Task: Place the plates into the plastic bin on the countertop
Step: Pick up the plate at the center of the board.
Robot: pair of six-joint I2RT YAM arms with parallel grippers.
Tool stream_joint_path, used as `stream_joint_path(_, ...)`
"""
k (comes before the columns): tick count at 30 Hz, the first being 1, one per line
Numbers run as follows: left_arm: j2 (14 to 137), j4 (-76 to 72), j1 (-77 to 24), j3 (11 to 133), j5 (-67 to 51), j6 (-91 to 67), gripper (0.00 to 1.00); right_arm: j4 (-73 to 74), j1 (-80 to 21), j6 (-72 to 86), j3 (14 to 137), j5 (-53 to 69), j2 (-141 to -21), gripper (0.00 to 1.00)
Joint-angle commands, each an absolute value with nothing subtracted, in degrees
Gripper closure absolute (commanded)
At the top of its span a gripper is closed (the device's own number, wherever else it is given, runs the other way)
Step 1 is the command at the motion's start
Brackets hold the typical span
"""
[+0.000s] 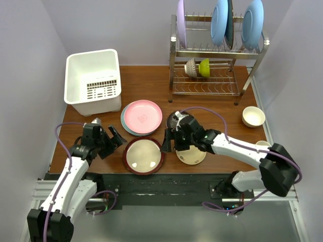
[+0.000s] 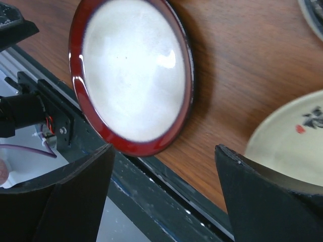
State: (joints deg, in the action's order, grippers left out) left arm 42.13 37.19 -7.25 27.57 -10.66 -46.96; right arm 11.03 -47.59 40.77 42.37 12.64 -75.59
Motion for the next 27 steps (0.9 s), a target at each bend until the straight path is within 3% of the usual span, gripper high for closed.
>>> stream_joint_path(1,41.66,36.74,-7.29,26.46,-11.6,-48.51,0.02,5.28,-50.35,43.33,44.65,13.01,-78.3,0.19)
stream_joint_path(11,39.73,36.83,-7.38,23.21,-12.66,-50.89,0.02,7.38,-53.96,44.03,46.49,9.5,-84.11,0.3)
stream_joint_path(27,41.22,34.89,-7.38,20.04,-15.55,-52.21,0.03,6.95,-55.19,47.98,44.74,4.92,-87.63,0.4)
